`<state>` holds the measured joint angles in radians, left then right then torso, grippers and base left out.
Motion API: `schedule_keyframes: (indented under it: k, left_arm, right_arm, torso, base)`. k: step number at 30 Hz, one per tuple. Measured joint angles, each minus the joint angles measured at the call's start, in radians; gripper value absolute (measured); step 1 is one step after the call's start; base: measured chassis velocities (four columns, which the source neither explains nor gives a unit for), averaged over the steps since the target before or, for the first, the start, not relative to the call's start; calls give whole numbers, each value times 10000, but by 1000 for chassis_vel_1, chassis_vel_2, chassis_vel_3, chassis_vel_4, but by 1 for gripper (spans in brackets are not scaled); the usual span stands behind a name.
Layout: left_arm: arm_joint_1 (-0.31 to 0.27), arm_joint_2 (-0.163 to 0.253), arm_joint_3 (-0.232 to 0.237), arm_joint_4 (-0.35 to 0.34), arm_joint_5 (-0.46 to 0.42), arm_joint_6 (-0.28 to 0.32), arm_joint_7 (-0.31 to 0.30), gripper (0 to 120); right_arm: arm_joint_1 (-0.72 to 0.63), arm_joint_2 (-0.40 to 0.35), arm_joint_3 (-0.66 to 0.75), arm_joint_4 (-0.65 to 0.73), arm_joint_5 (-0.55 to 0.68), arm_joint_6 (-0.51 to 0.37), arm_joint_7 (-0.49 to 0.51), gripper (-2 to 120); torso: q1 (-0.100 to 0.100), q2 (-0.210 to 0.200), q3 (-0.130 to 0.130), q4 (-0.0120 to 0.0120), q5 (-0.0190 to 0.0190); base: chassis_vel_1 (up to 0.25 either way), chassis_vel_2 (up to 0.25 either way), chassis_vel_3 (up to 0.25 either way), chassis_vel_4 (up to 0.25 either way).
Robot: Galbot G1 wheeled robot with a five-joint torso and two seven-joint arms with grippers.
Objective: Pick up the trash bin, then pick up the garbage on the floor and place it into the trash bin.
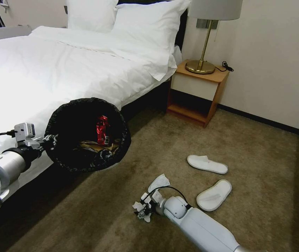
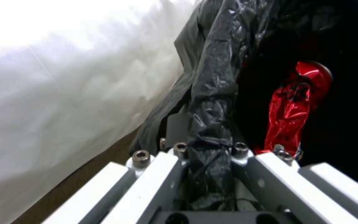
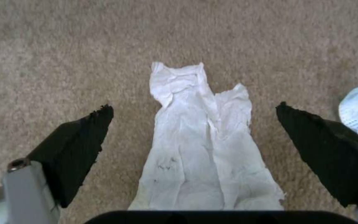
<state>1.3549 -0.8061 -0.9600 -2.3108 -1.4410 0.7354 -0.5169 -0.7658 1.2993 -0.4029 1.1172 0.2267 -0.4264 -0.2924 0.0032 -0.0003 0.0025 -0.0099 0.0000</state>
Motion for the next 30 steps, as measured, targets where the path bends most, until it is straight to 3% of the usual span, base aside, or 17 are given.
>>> schedule_keyframes:
  k: [12, 19, 23, 27, 30]
  left_arm:
    - [32, 0, -19, -27, -1, 0, 0, 2]
    - [4, 26, 25, -3, -4, 0, 0, 2]
    - [-5, 46, 30, 11, -23, 0, 13, 2]
    - [-18, 83, 29, 51, -28, 0, 33, 2]
    - [-23, 83, 29, 58, -26, 0, 44, 2]
  right_arm:
    - [-65, 46, -9, -429, 81, -12, -3, 100]
    - [-165, 102, 110, -580, 906, 88, -9, 99]
    - [-187, 101, 93, -549, 1011, 67, -9, 92]
    - [-223, 89, 78, -453, 977, 29, 58, 72]
    - [-225, 81, 80, -413, 959, -15, 131, 65]
  torso:
    - [-1, 3, -1, 0, 0]
    - [-1, 3, 0, -1, 0]
    - [-1, 4, -1, -2, -2]
    - [-2, 4, -2, -3, -1]
    - [-2, 4, -2, -2, -2]
  base:
    - [0, 0, 0, 0]
    - [0, 0, 0, 0]
    - [0, 0, 0, 0]
    - [0, 0, 0, 0]
    - [0, 0, 0, 0]
